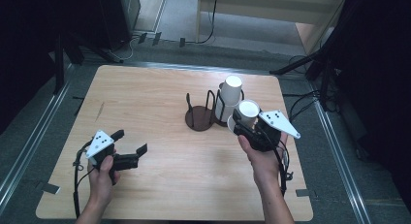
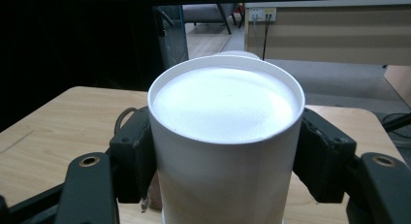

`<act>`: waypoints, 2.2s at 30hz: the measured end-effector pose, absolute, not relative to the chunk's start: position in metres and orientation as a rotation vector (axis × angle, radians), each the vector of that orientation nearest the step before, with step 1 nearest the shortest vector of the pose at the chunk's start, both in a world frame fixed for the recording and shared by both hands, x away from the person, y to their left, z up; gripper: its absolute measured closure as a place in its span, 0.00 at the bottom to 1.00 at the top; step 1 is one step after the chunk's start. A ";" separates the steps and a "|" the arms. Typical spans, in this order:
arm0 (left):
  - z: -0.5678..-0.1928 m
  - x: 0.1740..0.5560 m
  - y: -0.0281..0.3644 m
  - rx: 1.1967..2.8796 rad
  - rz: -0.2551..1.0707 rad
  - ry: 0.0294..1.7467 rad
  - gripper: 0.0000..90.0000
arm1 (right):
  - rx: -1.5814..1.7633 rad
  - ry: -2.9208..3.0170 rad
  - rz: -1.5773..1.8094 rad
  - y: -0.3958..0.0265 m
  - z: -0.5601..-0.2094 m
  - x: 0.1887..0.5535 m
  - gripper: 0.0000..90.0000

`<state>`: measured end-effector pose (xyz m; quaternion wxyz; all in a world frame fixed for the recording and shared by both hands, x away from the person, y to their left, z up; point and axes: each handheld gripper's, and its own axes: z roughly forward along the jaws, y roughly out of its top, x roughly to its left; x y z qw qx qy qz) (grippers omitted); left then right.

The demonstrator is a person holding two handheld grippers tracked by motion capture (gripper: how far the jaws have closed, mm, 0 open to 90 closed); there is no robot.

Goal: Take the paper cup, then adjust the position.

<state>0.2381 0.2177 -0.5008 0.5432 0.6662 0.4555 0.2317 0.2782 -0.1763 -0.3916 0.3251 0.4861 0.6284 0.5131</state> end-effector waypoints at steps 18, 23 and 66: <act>-0.489 0.253 0.159 1.650 0.431 0.919 0.00 | 1.304 1.718 1.358 -0.176 -0.432 0.246 0.36; -0.490 0.251 0.150 1.663 0.394 0.873 0.00 | 1.302 1.718 1.391 -0.172 -0.435 0.241 0.36; -0.503 0.234 0.094 1.672 0.360 0.615 0.00 | 1.589 1.560 1.976 -0.135 -0.458 0.224 0.37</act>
